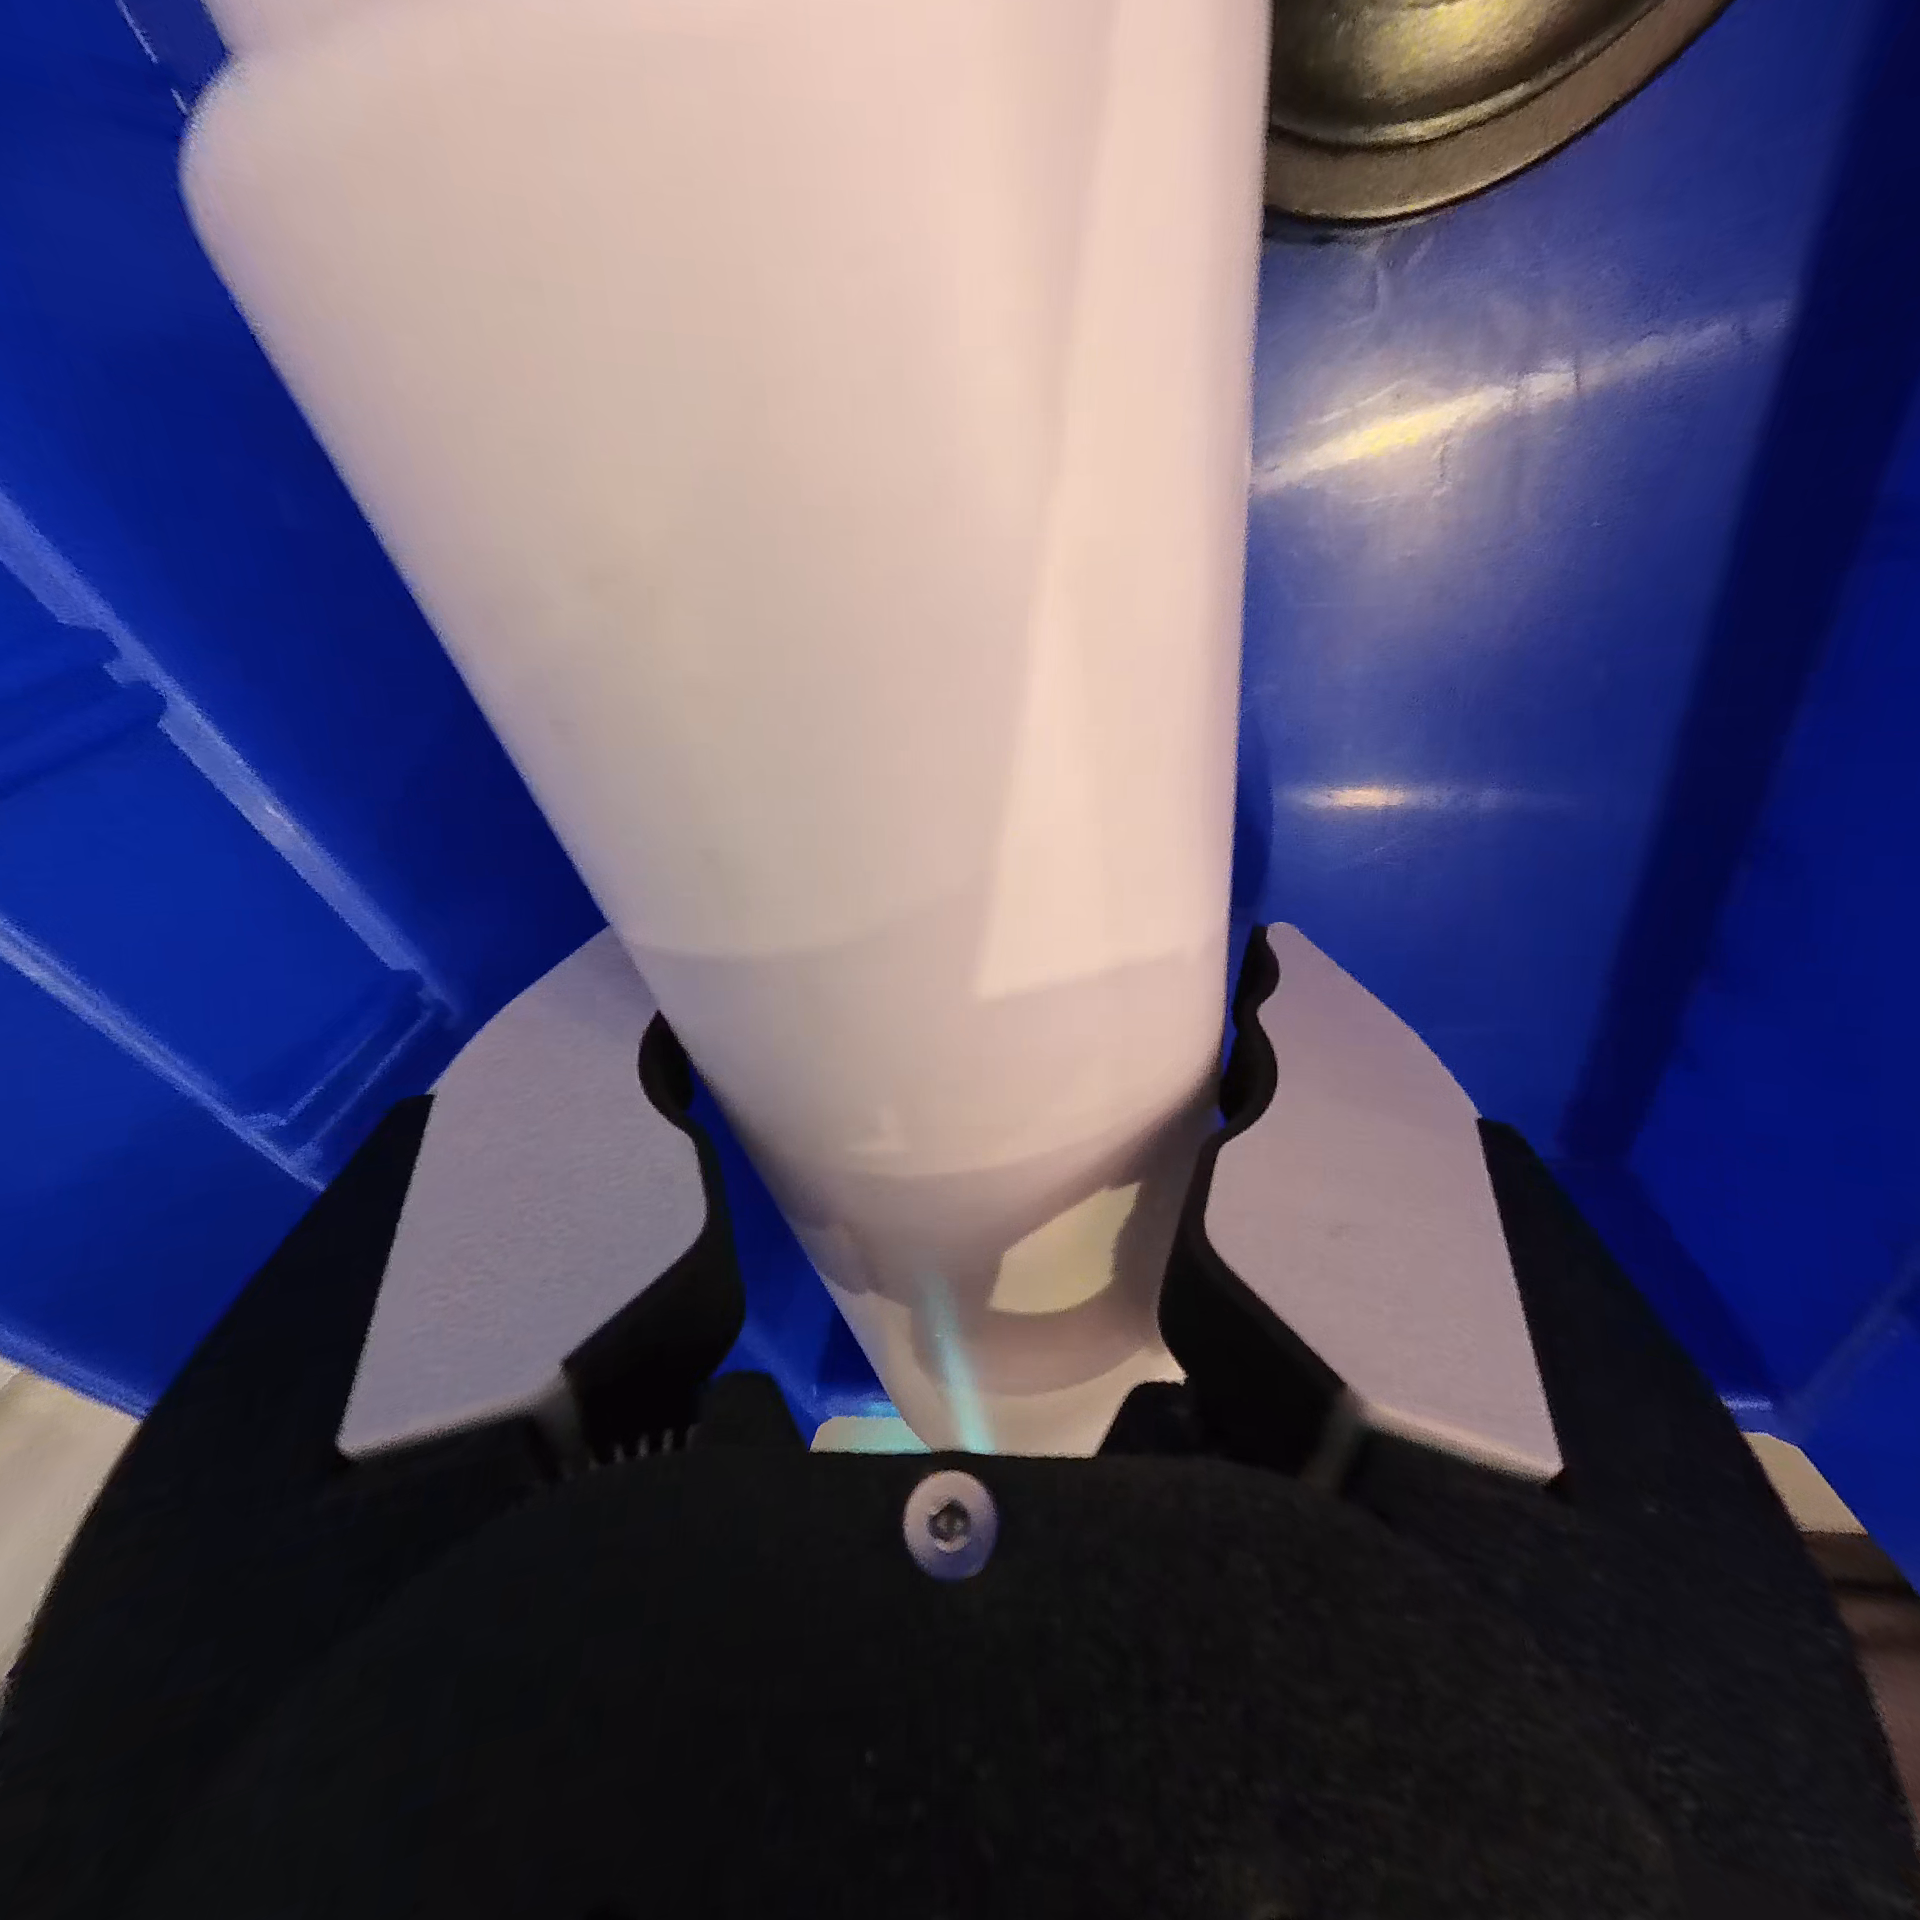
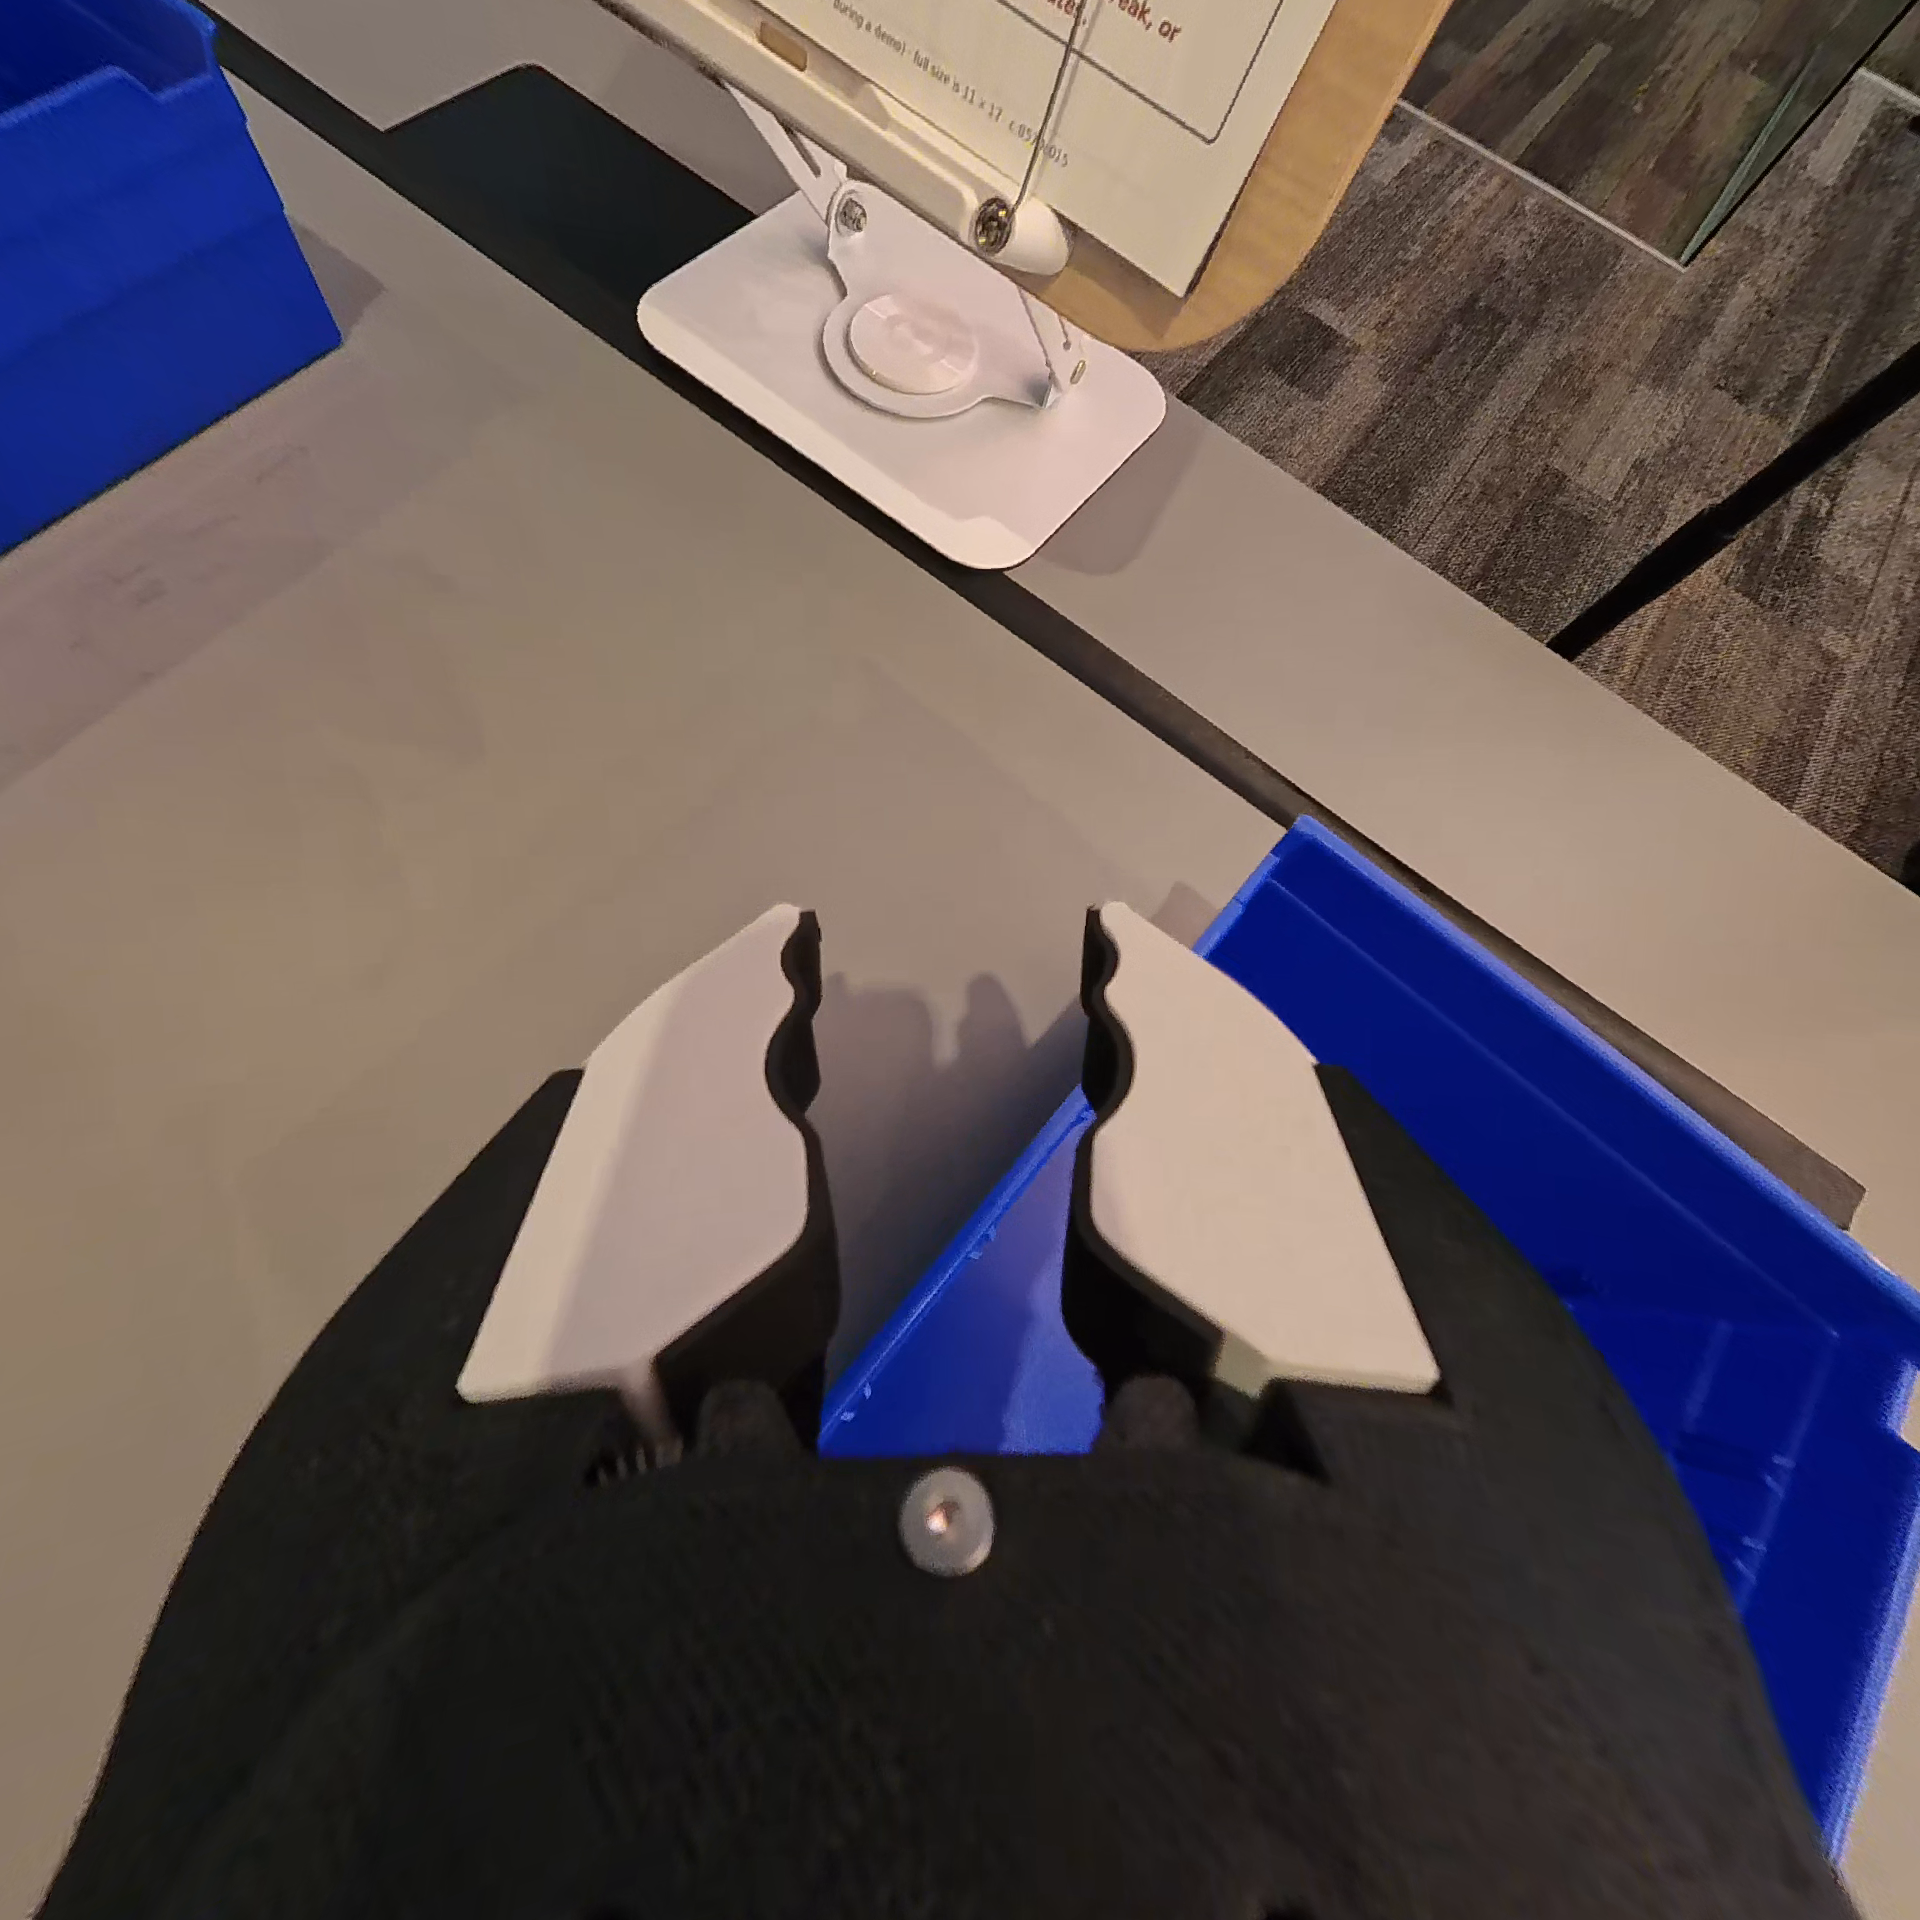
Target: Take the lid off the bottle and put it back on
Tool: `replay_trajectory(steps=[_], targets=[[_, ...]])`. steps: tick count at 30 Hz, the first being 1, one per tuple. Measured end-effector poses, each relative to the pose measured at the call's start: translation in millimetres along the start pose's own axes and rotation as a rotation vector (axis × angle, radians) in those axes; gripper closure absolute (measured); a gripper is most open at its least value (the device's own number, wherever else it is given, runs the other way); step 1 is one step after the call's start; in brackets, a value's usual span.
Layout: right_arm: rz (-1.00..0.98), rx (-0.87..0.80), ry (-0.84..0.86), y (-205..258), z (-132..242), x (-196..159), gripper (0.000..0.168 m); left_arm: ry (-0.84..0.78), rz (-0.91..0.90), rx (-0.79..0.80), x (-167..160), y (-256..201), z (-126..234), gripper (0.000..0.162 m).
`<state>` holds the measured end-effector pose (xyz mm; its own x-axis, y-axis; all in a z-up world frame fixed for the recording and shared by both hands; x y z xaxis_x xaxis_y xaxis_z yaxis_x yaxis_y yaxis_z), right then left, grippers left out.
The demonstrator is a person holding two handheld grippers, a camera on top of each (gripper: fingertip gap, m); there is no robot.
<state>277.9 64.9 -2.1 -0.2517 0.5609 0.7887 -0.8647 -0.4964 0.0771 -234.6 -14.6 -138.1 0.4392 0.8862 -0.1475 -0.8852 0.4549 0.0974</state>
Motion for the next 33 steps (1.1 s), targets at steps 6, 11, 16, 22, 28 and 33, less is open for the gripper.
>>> replay_trajectory(steps=[6, 11, 16, 22, 28, 33], targets=[[0.012, -0.005, 0.009, 0.3, -1.4, -1.5, 0.118, -0.032, -0.013, 0.008, 4.4, -3.3, 7.2, 0.061], [0.013, -0.005, 0.018, -0.8, -3.0, -3.2, 0.118, -0.058, -0.025, 0.033, 4.6, -0.7, 13.9, 0.061], [0.012, -0.006, 0.029, -1.5, -5.9, -5.2, 0.118, -0.095, -0.016, 0.034, 5.7, 2.3, 19.1, 0.061], [0.014, -0.011, 0.03, -2.1, -7.3, -5.8, 0.118, -0.202, 0.006, 0.075, 6.3, 11.3, 41.3, 0.062], [0.023, -0.009, 0.005, 1.6, -6.6, -1.7, 0.118, -0.452, 0.029, 0.107, 6.5, 11.4, 94.5, 0.062], [0.019, 0.107, -0.163, 31.1, 5.5, 22.9, 0.118, -0.796, -0.112, 0.165, 27.7, -24.2, 166.6, 0.063]])
Point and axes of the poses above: each gripper's, where its closed fingertips meet, z back along the fingers, x out of its top, y = z × x across the jaws, the point moved 1 cm from there along z, back along the fingers, and after that the axes turned 15 degrees about -z, right-handed, at the moved point
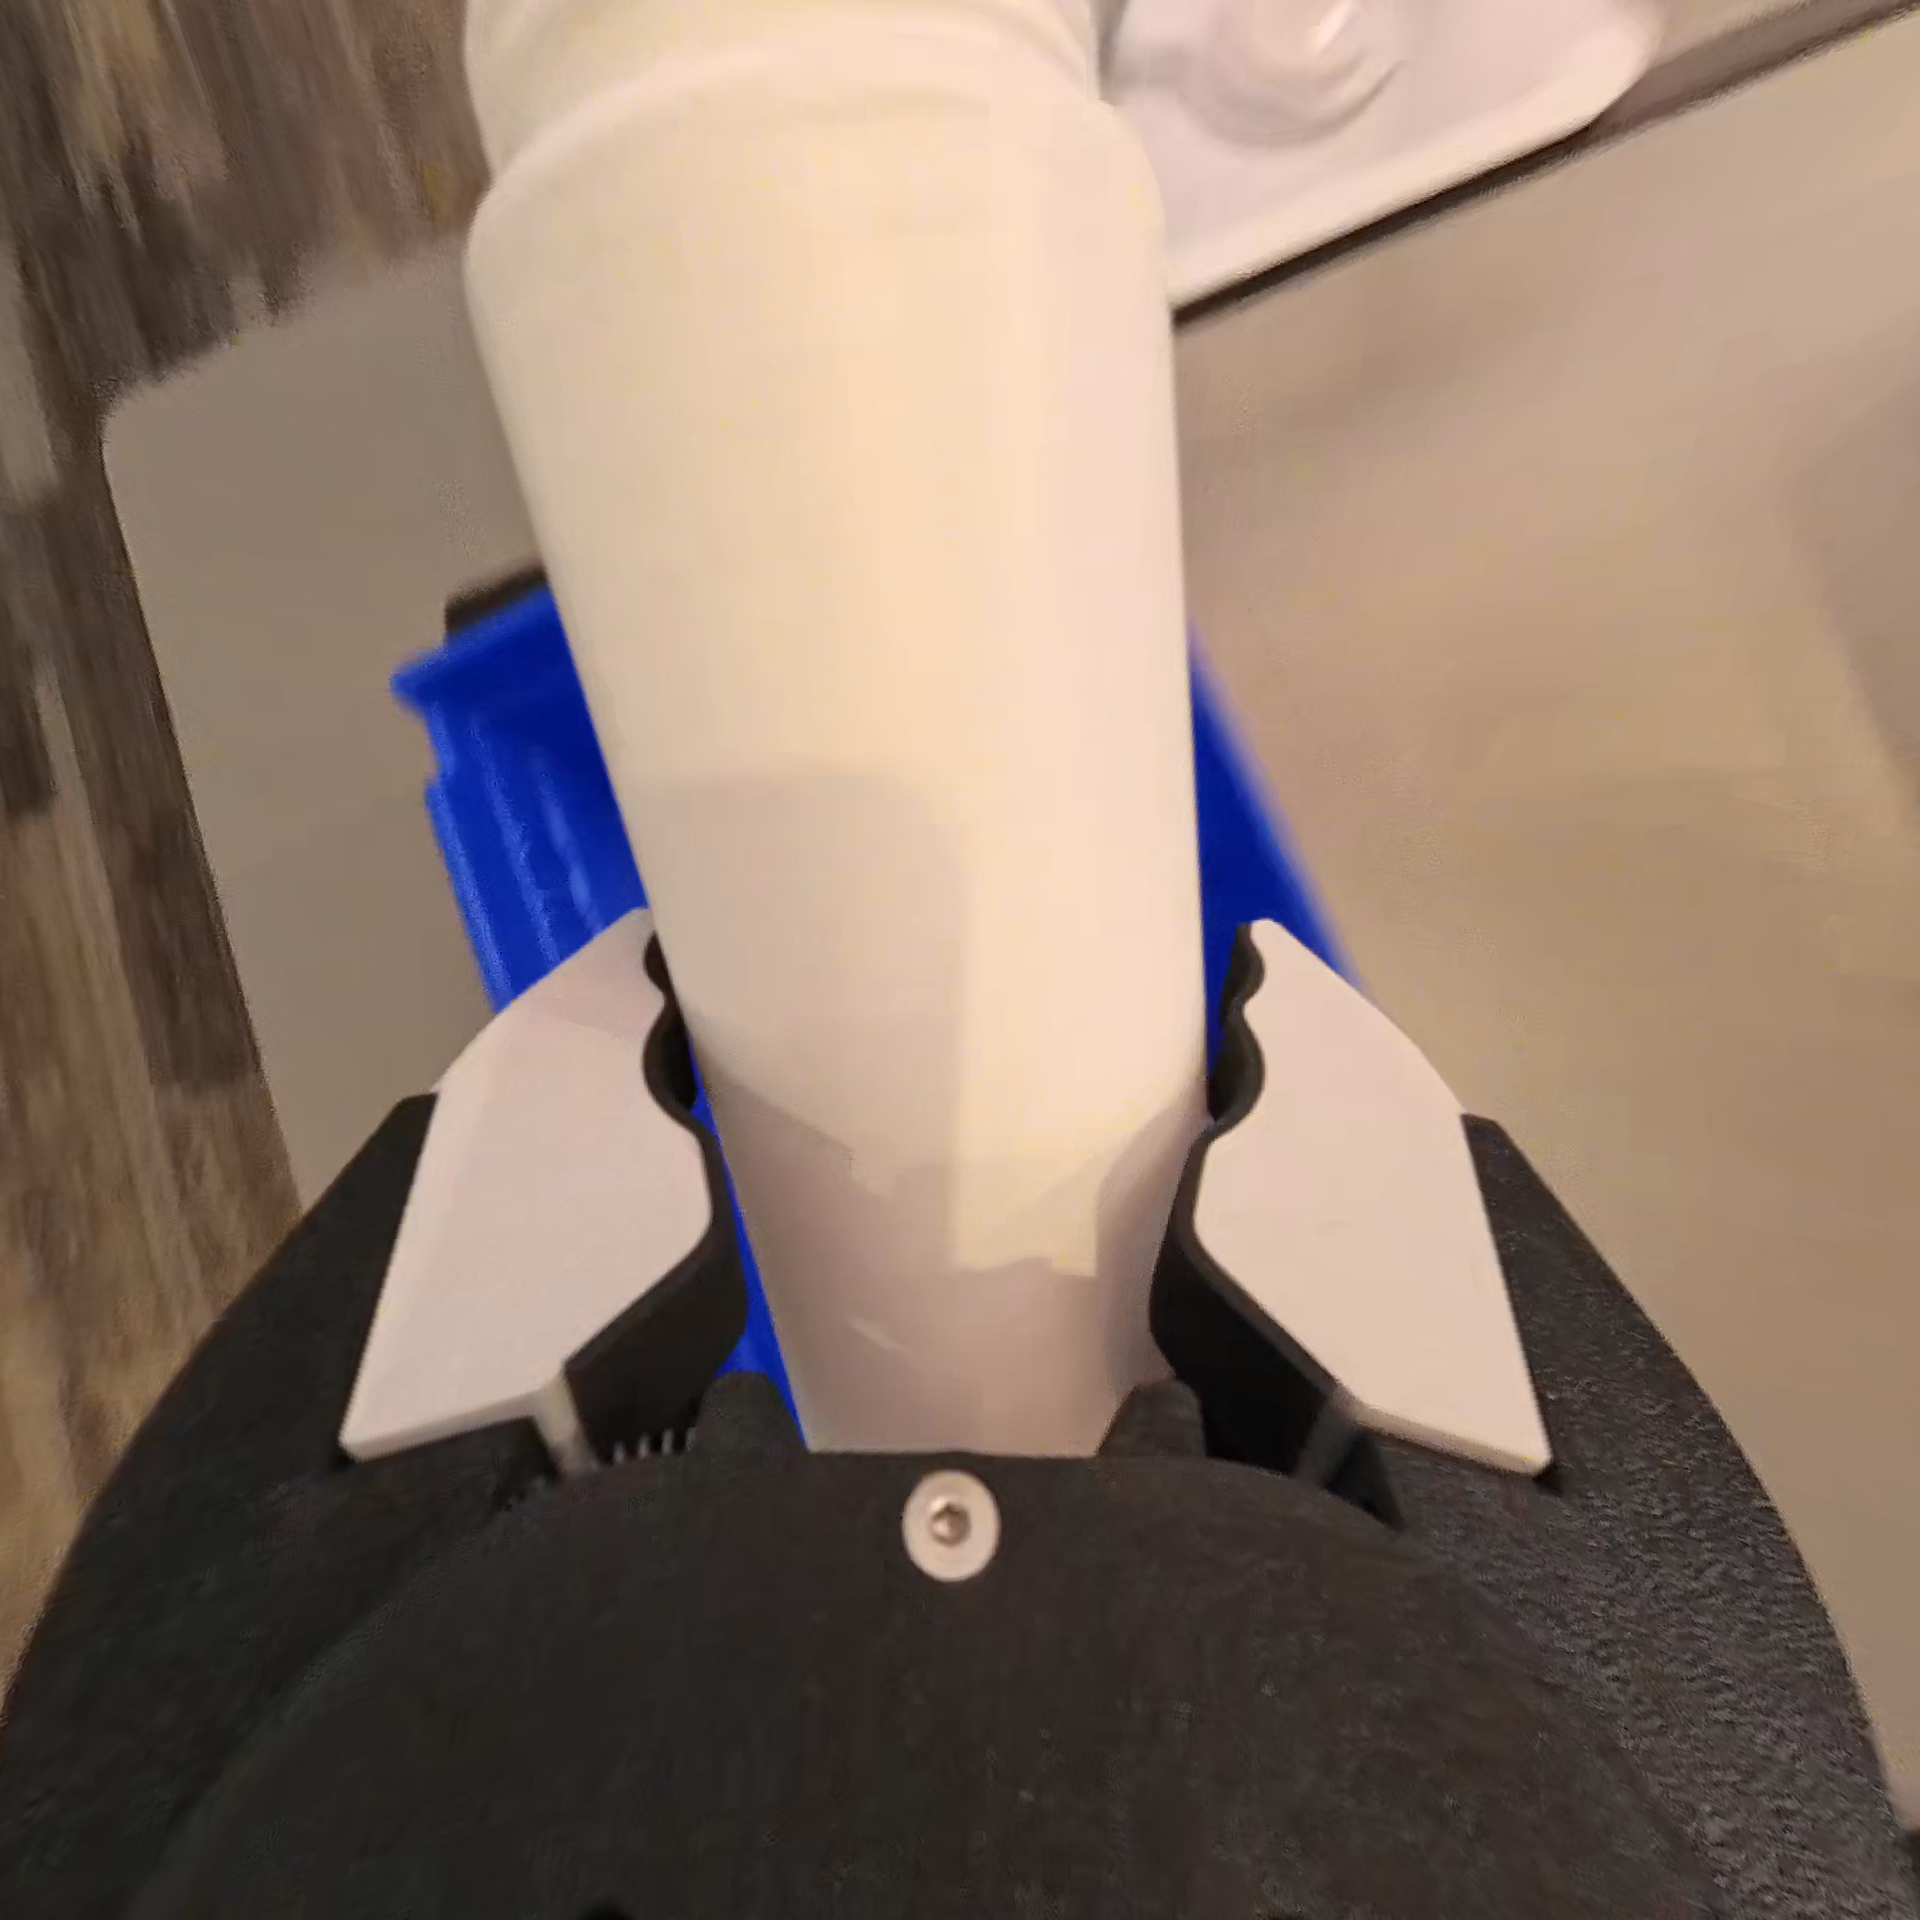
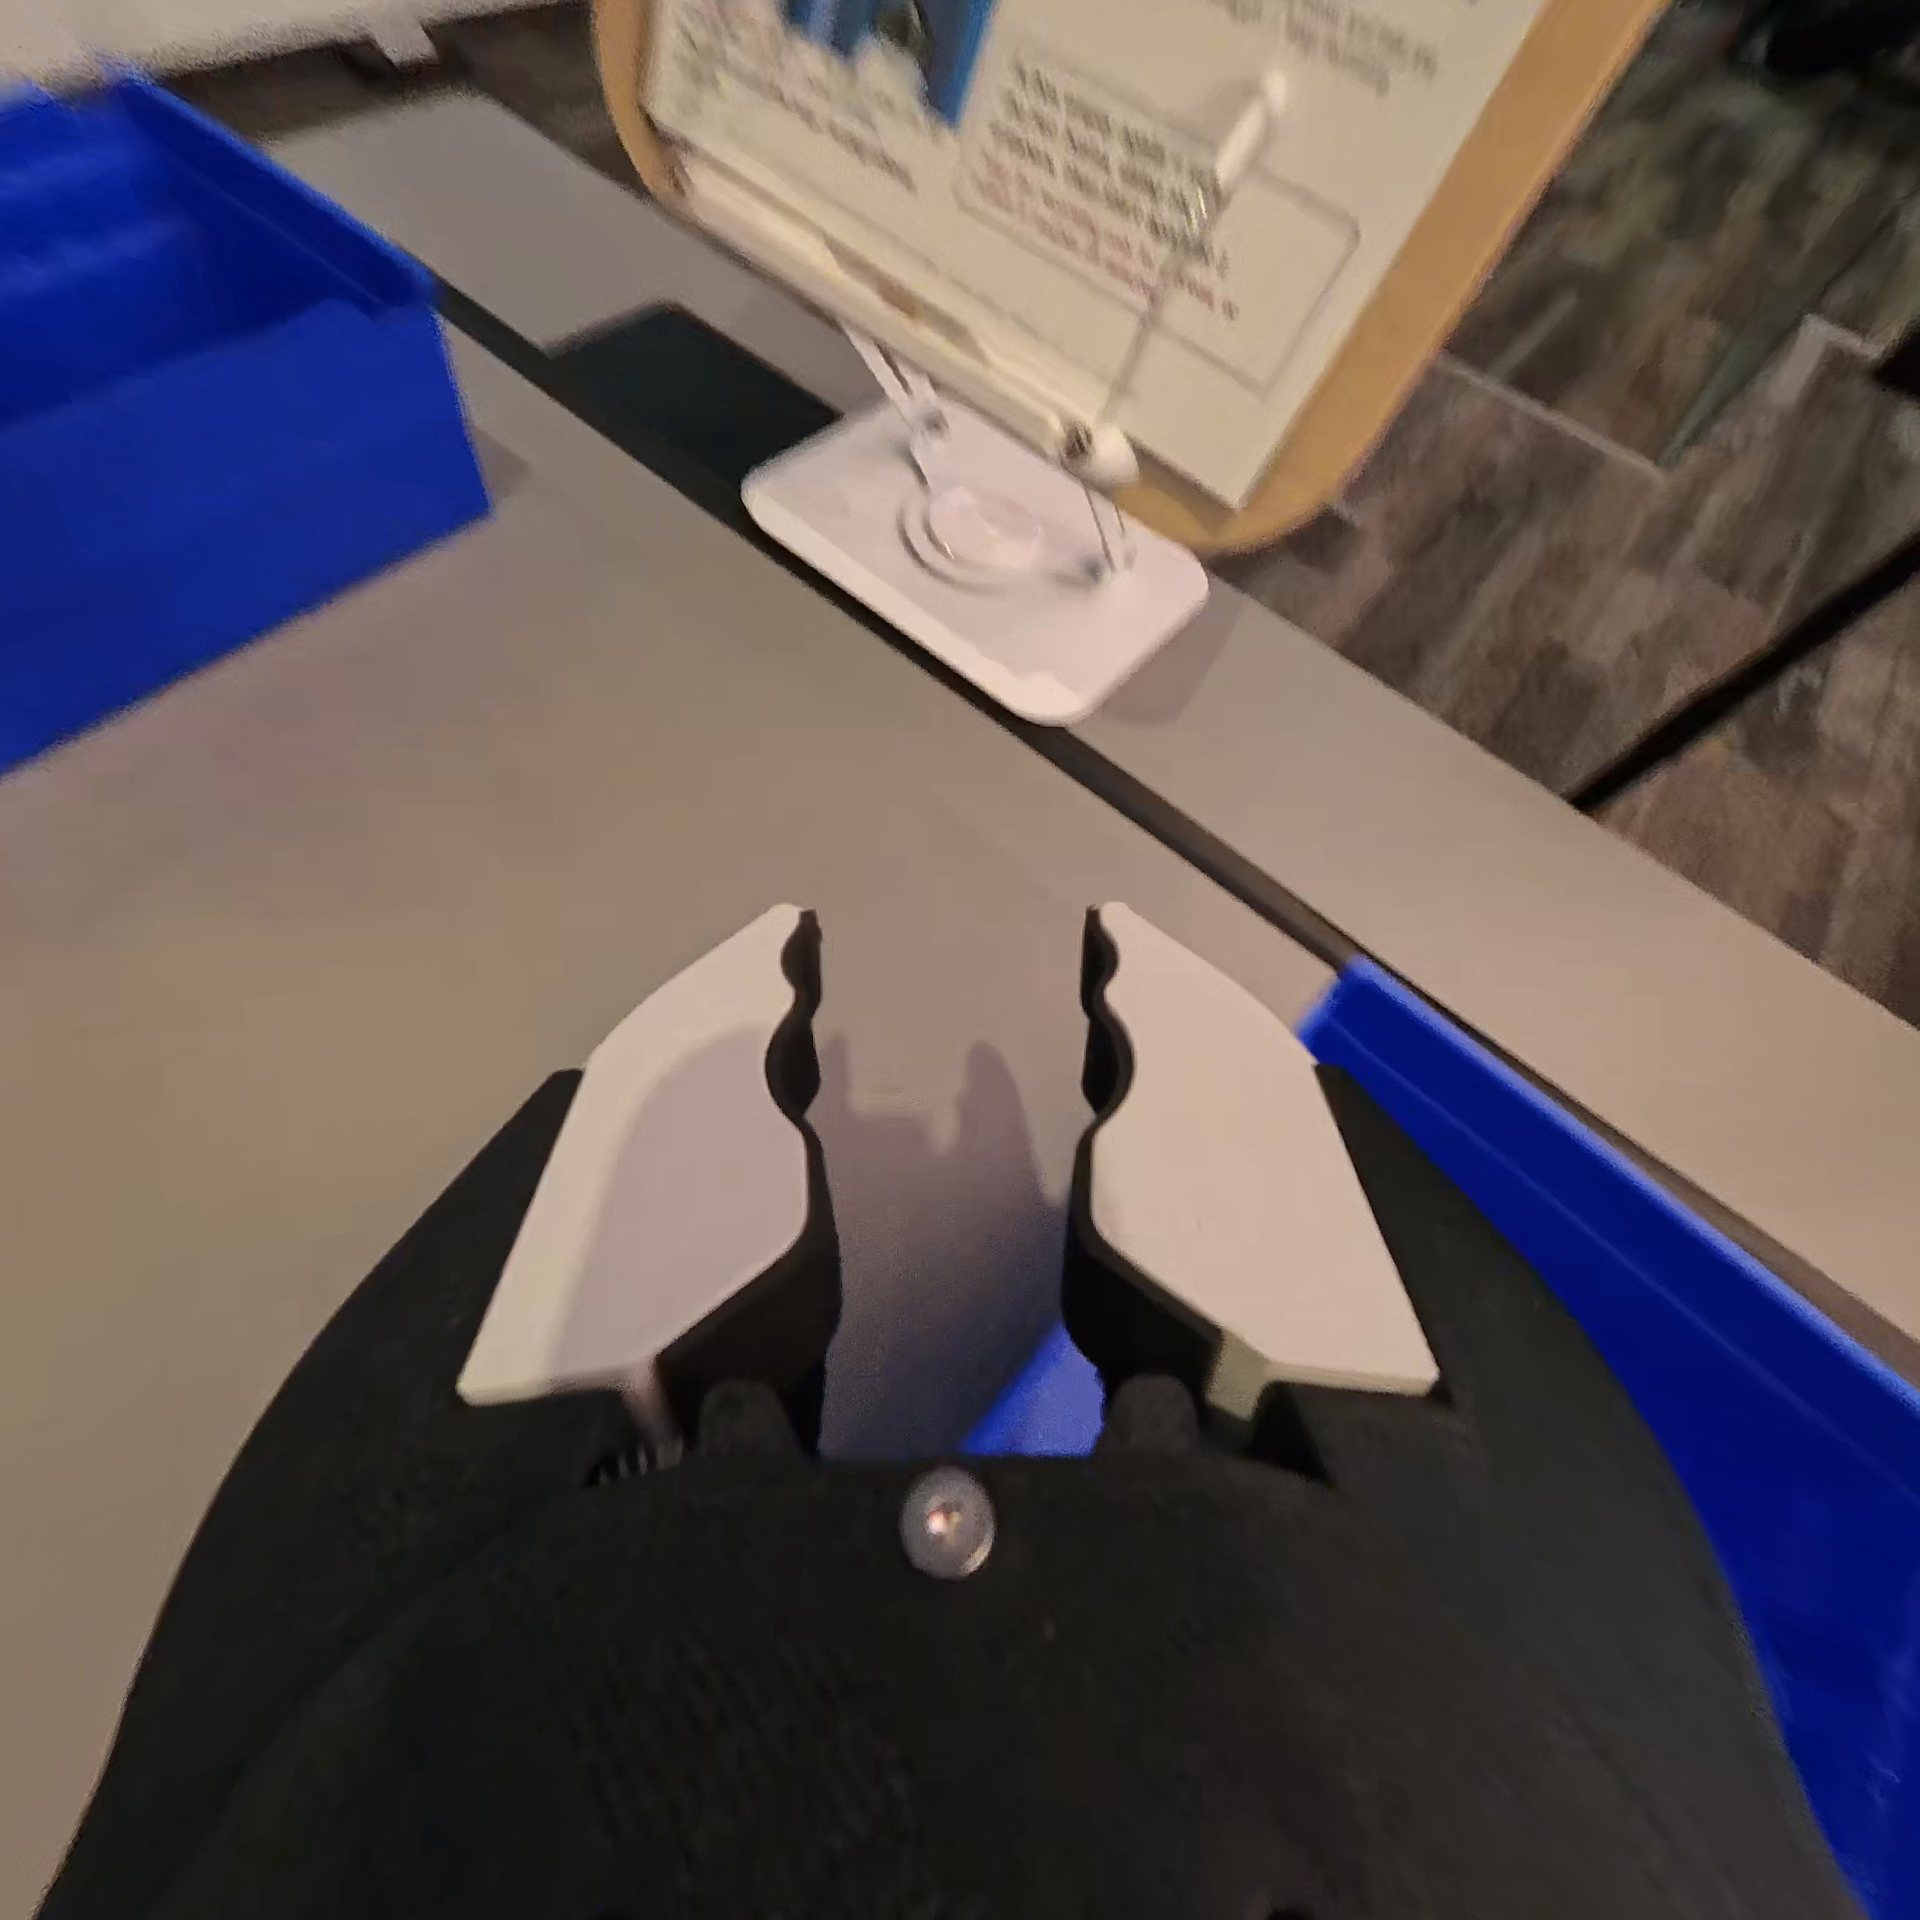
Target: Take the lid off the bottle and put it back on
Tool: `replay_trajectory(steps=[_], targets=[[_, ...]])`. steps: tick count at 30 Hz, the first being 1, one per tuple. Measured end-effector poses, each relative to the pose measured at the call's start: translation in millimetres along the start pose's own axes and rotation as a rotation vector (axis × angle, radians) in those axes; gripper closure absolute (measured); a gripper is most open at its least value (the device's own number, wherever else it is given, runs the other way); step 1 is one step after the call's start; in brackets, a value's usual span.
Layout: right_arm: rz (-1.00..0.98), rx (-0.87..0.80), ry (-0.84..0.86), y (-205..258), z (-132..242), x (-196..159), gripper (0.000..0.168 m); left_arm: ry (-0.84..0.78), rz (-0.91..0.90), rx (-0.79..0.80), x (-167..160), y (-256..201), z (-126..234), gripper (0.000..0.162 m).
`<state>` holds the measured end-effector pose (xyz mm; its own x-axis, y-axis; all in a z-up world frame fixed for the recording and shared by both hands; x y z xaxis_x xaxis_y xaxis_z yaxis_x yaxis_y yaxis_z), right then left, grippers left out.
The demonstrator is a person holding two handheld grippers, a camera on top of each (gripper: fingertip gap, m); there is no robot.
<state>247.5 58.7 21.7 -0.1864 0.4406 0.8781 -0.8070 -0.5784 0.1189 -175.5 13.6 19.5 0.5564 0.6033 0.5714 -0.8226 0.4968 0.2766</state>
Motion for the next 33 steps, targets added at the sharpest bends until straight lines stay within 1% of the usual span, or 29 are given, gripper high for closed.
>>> replay_trajectory(steps=[3, 5, 7, 10, 11, 13, 16, 18, 19, 20, 21, 24, 26, 27, 30, 33], targets=[[-0.054, 0.228, -0.15, 46.0, 6.9, 20.6, 0.119, -0.282, -0.091, -0.115, 59.1, -53.7, 25.9, 0.064], [-0.122, 0.391, -0.157, 77.8, 6.1, 21.0, 0.119, -0.347, -0.167, -0.203, 80.5, -96.6, 29.8, 0.064], [-0.225, 0.575, -0.115, 110.0, 1.6, 14.5, 0.118, -0.417, -0.242, -0.23, 99.1, -130.6, 27.5, 0.064], [-0.395, 0.8, -0.093, 145.0, -2.9, 10.4, 0.105, -0.438, -0.328, -0.365, 107.5, -180.7, 17.8, 0.064], [-0.437, 0.856, -0.098, 152.5, -3.2, 10.4, 0.097, -0.429, -0.339, -0.409, 107.2, -193.4, 14.2, 0.064], [-0.483, 0.896, -0.106, 161.0, -8.0, 8.1, 0.083, -0.432, -0.363, -0.466, 107.7, -213.6, 8.6, 0.065], [-0.52, 0.959, -0.101, 171.7, -10.1, 4.8, 0.077, -0.411, -0.415, -0.496, 105.5, -236.6, -1.9, 0.065], [-0.588, 1.012, -0.114, 172.9, -7.0, 8.2, 0.078, -0.394, -0.469, -0.499, 102.7, -249.6, -7.7, 0.065], [-0.623, 1.02, -0.125, 170.4, -6.7, 9.6, 0.079, -0.398, -0.497, -0.5, 102.2, -255.7, -9.1, 0.064], [-0.629, 1.025, -0.133, 168.0, -6.2, 9.8, 0.083, -0.412, -0.515, -0.489, 103.5, -260.0, -9.9, 0.064], [-0.604, 1.02, -0.134, 166.4, -5.9, 9.1, 0.084, -0.421, -0.514, -0.477, 105.0, -261.0, -11.1, 0.064], [-0.484, 0.963, -0.137, 164.9, -4.8, 8.3, 0.084, -0.461, -0.503, -0.502, 107.8, -262.7, -13.8, 0.067], [-0.364, 0.871, -0.165, 162.9, -4.7, 8.6, 0.084, -0.499, -0.475, -0.548, 110.1, -261.7, -13.4, 0.075], [-0.308, 0.818, -0.178, 160.1, -5.3, 8.8, 0.085, -0.516, -0.454, -0.562, 111.8, -258.3, -13.3, 0.076], [-0.198, 0.69, -0.186, 149.9, -11.5, 5.5, 0.085, -0.534, -0.414, -0.542, 114.7, -235.1, -14.2, 0.071], [-0.134, 0.601, -0.164, 143.3, -24.6, -3.3, 0.085, -0.559, -0.396, -0.439, 116.8, -192.9, -3.9, 0.075]])
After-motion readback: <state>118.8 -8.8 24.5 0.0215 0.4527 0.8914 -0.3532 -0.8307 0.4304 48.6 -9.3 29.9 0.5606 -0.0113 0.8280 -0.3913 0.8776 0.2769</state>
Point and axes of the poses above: each gripper's, where its closed fingertips meet, z back along the fingers, x out of its top, y = z × x across the jaws, the point moved 1 cm from there along z, back along the fingers, and after that the axes turned 15 degrees about -z, right-handed, at the moved point
